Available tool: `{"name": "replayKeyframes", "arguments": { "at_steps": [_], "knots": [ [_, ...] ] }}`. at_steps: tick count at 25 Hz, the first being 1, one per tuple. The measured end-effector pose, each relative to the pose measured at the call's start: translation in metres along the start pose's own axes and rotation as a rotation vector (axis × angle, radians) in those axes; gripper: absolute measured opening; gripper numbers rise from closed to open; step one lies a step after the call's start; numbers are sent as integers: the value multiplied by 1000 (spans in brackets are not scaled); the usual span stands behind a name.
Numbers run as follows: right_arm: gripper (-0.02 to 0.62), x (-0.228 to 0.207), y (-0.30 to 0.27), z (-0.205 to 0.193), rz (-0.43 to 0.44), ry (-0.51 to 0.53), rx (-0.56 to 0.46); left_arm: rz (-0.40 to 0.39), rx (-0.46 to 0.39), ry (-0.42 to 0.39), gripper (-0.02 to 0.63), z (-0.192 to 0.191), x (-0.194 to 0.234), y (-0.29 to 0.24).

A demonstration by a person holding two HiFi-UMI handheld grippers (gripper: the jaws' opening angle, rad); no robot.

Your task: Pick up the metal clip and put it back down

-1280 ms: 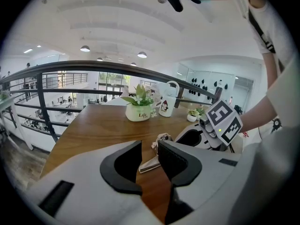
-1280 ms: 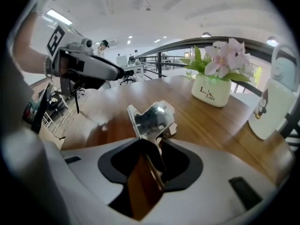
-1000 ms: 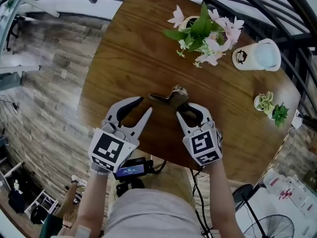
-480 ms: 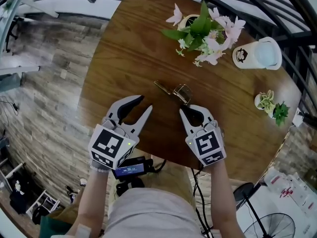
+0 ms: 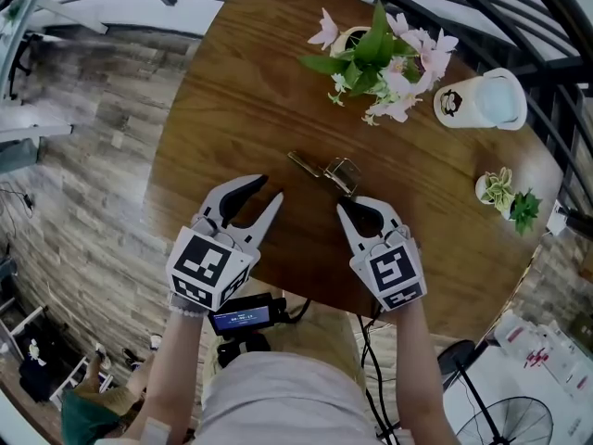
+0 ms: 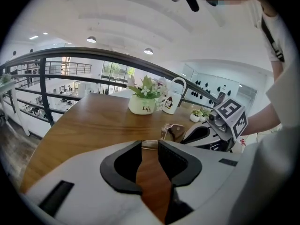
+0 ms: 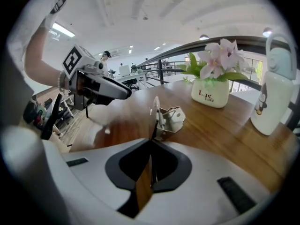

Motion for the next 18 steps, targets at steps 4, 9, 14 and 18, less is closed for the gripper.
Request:
{"name": "replayKeyframes", "arguments": {
  "at_steps": [4,9,14,18],
  "knots": [
    [18,-1,4,0,4,-11,-13,10,-14,18,121,0,3,-3],
    [17,0,7,2,15,-19,-34,-19,2,48,202,-2,3,-7],
    [17,6,12,9,30,-9,-59,-29,12,36,202,-2,3,-10],
    [17,11,19,15,34,9,-88,-32,2,57,202,0,4,-10]
  ]
}}
Point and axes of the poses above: the fingertips, and each gripper's own axes: y backward along the fingers, x to its left, z out of its top, the point moved 7 cm from there along y, backward along the fingers, and after that the axes turned 5 degrees about -y, right-handed, at the moved point
